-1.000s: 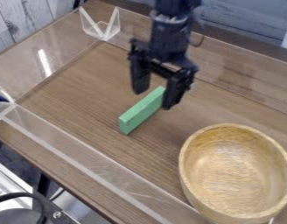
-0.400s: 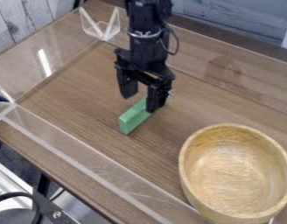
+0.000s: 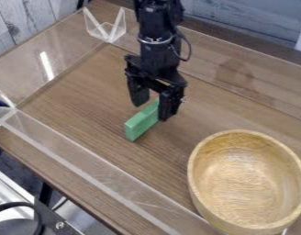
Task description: Put the green block in the brown bowl
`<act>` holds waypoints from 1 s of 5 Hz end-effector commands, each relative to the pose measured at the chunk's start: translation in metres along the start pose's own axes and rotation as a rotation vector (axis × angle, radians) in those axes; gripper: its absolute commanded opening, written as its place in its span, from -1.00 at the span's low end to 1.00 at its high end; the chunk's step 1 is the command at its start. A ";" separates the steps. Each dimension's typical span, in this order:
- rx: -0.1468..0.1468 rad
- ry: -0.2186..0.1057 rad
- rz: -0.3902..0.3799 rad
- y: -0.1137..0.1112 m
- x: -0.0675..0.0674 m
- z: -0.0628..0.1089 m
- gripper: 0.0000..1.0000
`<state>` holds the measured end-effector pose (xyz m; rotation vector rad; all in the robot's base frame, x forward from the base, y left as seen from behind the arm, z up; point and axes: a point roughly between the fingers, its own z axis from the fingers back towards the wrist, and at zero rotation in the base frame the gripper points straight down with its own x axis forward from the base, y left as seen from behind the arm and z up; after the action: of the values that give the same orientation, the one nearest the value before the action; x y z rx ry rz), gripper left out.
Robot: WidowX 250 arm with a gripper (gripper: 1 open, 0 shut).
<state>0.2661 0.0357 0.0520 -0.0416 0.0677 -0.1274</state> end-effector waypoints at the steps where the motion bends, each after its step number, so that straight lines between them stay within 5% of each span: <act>1: 0.005 -0.049 -0.014 -0.001 0.010 0.010 1.00; 5: -0.007 -0.094 -0.027 -0.002 0.007 0.027 1.00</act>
<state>0.2662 0.0310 0.0610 -0.0700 0.0426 -0.1547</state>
